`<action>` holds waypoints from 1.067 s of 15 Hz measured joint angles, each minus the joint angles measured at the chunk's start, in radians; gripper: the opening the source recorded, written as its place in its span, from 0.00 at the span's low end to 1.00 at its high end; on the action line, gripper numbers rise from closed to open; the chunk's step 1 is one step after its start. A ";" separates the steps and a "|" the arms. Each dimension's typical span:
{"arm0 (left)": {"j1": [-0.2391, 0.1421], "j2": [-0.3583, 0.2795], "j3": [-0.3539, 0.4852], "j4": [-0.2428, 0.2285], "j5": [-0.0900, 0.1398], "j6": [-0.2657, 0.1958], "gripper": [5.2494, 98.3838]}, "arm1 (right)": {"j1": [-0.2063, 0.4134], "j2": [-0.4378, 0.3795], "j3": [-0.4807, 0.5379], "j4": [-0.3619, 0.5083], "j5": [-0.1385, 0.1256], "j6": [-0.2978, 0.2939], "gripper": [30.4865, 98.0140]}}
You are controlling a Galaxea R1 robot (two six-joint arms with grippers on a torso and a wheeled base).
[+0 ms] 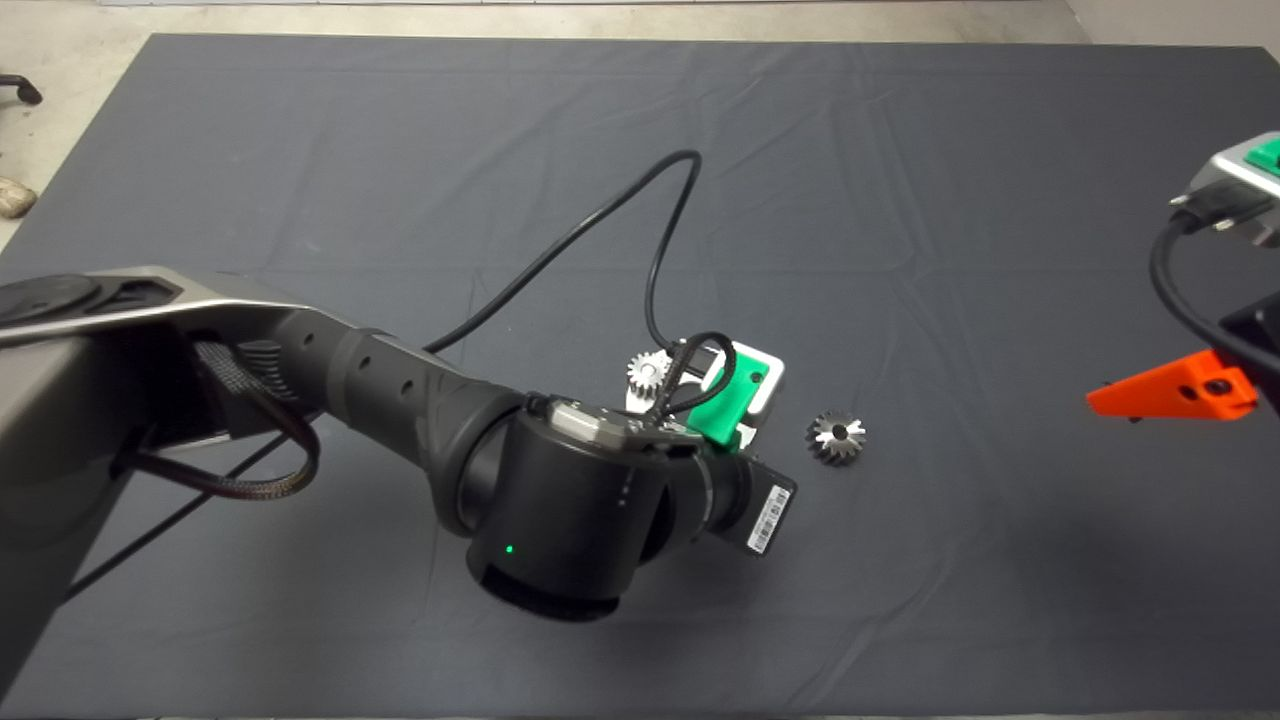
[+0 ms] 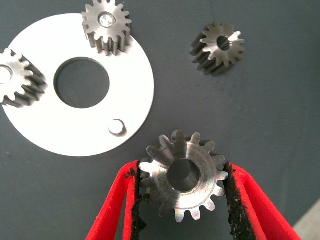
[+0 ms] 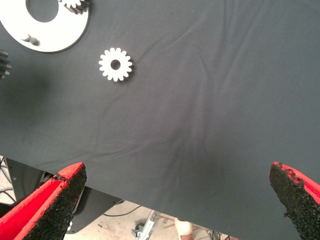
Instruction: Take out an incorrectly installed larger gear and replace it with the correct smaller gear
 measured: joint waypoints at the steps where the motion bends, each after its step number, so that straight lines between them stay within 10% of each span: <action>1: 0.000 0.014 -0.017 0.000 0.007 0.020 0.32 | 0.000 0.000 0.000 0.000 0.000 0.000 0.98; 5: -0.002 0.032 -0.050 0.000 -0.081 0.113 0.32 | 0.000 -0.011 0.000 0.000 -0.001 0.000 0.98; 16: -0.001 0.061 -0.120 0.054 -0.085 0.294 0.32 | 0.000 -0.010 0.000 0.001 0.000 0.000 0.98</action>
